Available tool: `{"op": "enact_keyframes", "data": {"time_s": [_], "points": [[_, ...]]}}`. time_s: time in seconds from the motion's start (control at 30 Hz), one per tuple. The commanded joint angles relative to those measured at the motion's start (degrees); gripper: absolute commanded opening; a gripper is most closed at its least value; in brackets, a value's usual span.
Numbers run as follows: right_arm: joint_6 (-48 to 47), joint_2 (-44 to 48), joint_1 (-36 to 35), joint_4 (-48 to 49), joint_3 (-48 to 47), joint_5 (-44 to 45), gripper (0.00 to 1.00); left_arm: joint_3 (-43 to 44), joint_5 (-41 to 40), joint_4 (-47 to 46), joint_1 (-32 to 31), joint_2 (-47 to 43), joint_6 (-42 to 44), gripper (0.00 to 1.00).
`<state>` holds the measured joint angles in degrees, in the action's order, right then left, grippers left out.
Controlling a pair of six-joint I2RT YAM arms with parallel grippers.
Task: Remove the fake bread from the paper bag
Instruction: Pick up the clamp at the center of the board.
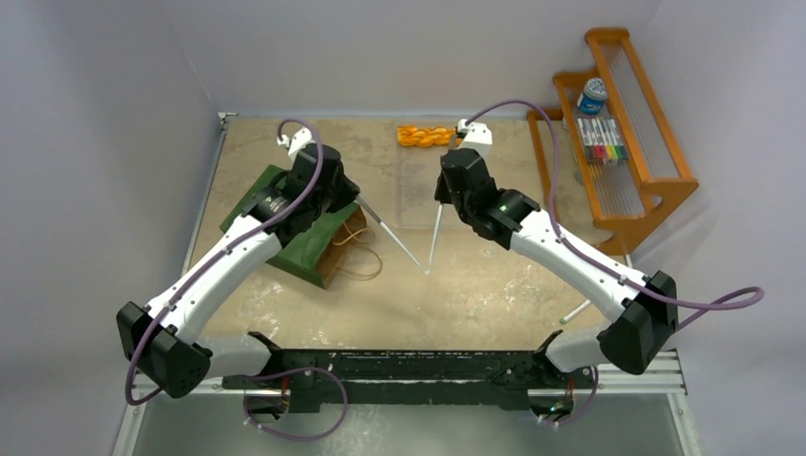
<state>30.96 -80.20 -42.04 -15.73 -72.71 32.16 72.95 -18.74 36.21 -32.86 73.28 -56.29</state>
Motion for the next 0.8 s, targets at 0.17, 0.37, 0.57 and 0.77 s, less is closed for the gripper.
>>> {"op": "enact_keyframes", "data": {"time_s": [0.17,0.37,0.57,0.77], "points": [[-9.21,-1.12,2.01,-6.47,-0.89,1.66,0.0,-3.46,7.04,-10.45,3.39,1.72,3.74,0.05],[-8.66,-1.2,1.35,-7.04,3.02,0.02,0.0,1.16,5.49,-11.13,2.98,5.13,3.92,0.4],[-8.05,-1.13,0.94,-5.2,9.26,-3.0,0.0,3.98,2.02,-10.92,3.06,5.84,4.3,0.46],[-7.11,-2.5,-2.77,-3.4,14.62,-4.98,0.0,3.43,-2.0,-11.0,3.07,3.59,3.91,0.47]]}}
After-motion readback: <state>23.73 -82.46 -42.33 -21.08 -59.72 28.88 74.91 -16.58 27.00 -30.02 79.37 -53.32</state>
